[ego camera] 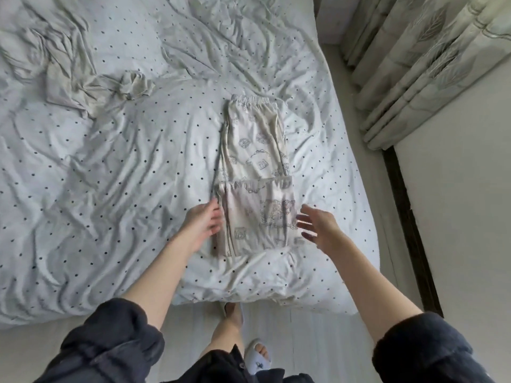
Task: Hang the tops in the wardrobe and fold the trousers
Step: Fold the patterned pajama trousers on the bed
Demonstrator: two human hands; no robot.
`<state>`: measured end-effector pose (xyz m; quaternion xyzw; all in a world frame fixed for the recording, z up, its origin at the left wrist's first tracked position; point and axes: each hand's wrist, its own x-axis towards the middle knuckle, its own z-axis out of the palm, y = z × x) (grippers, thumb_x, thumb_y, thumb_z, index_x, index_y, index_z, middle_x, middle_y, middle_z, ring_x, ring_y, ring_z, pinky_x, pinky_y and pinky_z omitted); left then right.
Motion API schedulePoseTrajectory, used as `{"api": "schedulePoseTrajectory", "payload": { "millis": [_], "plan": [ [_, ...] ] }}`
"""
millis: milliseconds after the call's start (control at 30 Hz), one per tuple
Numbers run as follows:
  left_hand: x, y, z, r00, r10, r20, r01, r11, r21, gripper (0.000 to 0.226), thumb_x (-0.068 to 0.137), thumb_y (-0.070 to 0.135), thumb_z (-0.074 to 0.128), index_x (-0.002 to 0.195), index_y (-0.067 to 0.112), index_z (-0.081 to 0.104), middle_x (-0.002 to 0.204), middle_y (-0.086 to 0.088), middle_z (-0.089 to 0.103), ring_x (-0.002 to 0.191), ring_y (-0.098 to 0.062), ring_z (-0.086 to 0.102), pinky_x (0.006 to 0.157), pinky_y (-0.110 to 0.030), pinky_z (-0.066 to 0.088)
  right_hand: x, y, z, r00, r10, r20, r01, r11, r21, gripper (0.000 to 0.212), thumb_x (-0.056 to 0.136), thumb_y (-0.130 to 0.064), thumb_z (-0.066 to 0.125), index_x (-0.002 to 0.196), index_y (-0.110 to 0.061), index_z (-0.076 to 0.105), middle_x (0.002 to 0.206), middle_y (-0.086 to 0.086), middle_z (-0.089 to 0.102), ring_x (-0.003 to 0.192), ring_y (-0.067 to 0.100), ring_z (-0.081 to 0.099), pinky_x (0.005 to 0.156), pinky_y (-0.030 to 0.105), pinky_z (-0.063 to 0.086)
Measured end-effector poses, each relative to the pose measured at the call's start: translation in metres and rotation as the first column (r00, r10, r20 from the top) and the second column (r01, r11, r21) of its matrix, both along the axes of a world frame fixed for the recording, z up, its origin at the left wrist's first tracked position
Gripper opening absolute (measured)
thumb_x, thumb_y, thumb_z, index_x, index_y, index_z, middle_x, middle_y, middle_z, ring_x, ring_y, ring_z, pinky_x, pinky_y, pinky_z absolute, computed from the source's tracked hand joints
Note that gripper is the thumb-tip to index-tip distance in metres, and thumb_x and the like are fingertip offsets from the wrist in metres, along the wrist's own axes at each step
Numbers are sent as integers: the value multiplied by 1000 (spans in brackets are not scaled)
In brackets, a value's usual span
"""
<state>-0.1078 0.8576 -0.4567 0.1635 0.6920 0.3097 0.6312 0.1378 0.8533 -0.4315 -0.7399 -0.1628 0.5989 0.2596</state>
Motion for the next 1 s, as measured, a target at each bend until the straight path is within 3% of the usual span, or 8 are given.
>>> {"api": "schedulePoseTrajectory", "payload": {
  "millis": [100, 200, 367, 500, 567, 667, 867, 1000],
  "plan": [
    [-7, 0, -41, 976, -129, -177, 104, 984, -142, 34, 92, 26, 58, 119, 6, 54, 105, -8, 59, 91, -20, 55, 68, -27, 47, 0, 3, -34, 938, 216, 270, -206, 976, -65, 38, 92, -21, 55, 118, 6, 56, 84, 8, 50, 72, 17, 44, 63, 29, 34],
    [-8, -18, -70, 974, -224, -23, 209, 936, -282, 32, 90, 25, 62, 119, 11, 54, 117, -6, 59, 108, -22, 53, 88, -38, 43, 2, 0, -60, 922, 296, 249, -274, 954, -119, 55, 92, -26, 57, 138, -1, 39, 112, 12, 56, 88, 18, 47, 70, 28, 39],
    [-6, -14, -87, 965, -241, 107, 262, 919, -294, 38, 88, 23, 65, 121, 10, 54, 116, -6, 63, 112, -27, 56, 90, -42, 44, 2, 12, -83, 912, 332, 239, -312, 942, -122, 27, 92, -30, 57, 98, -4, 60, 73, -1, 53, 61, 9, 45, 49, 17, 34],
    [-2, -9, -88, 954, -291, 69, 298, 901, -315, 27, 87, 11, 65, 112, 3, 60, 95, -8, 69, 94, -25, 62, 88, -41, 47, 2, 16, -87, 863, 461, 207, -414, 880, -234, 29, 93, -35, 54, 76, -11, 57, 75, 5, 52, 80, 20, 50, 82, 29, 44],
    [-3, -10, -82, 952, -298, 73, 305, 893, -331, 30, 86, 12, 67, 112, 3, 59, 99, -9, 68, 97, -24, 62, 87, -40, 48, 2, 18, -83, 854, 491, 170, -446, 861, -245, 31, 94, -28, 54, 68, -14, 48, 70, 3, 47, 70, 16, 45, 75, 27, 42],
    [-10, -15, -64, 935, -304, 185, 352, 866, -355, 32, 82, 9, 70, 110, 0, 57, 107, -13, 67, 101, -26, 62, 83, -37, 51, 6, 15, -74, 867, 487, 106, -457, 861, -221, 33, 92, -18, 58, 64, -14, 41, 61, 0, 39, 55, 11, 34, 51, 22, 28],
    [-24, -15, -29, 870, -243, 430, 436, 786, -438, 24, 80, -3, 61, 104, -5, 57, 95, -20, 71, 83, -26, 71, 67, -34, 59, 30, -2, -55, 877, 446, -180, -477, 766, -431, 41, 69, -27, 81, 96, -4, 61, 85, 12, 71, 70, 19, 60, 64, 25, 46],
    [-21, 29, -5, 857, -257, 447, 439, 819, -370, 28, 77, 4, 64, 104, -2, 60, 87, -16, 72, 76, -24, 70, 66, -33, 60, 40, 41, -33, 880, 426, -209, -475, 787, -394, 21, 81, -26, 71, 80, -6, 63, 64, 2, 60, 48, 10, 48, 41, 19, 37]
  ]
}}
